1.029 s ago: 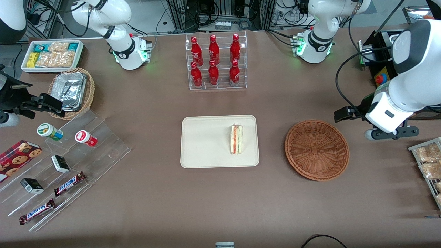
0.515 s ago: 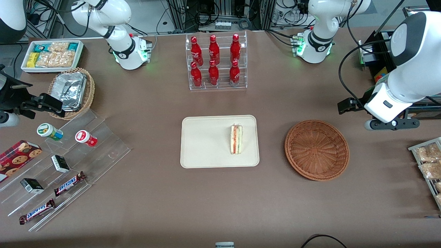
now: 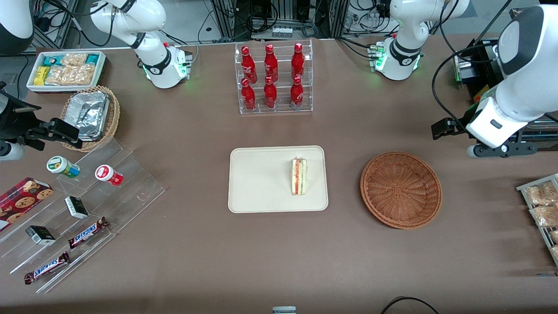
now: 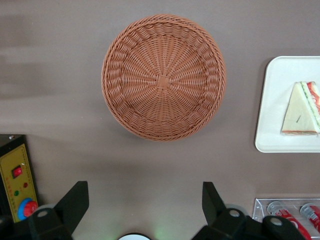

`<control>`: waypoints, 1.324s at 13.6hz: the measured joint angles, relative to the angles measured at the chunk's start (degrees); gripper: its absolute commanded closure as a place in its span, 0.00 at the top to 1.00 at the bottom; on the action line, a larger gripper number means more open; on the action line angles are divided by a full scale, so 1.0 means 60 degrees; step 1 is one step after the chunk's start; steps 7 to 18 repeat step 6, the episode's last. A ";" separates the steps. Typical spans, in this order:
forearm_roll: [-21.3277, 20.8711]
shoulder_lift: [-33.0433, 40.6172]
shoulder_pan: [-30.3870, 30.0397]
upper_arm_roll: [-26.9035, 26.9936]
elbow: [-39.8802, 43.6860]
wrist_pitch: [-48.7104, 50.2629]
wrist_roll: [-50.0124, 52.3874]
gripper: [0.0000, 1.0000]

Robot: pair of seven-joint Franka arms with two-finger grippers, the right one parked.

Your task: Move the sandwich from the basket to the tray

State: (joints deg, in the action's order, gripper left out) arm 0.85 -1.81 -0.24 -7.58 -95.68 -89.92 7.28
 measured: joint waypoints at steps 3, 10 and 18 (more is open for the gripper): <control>0.0000 0.0210 0.0000 0.0038 0.0051 0.0450 -0.0297 1.00; -0.0001 0.0292 0.0000 0.0050 0.0382 0.1131 -0.0334 1.00; -0.0001 0.0292 0.0000 0.0050 0.0382 0.1131 -0.0334 1.00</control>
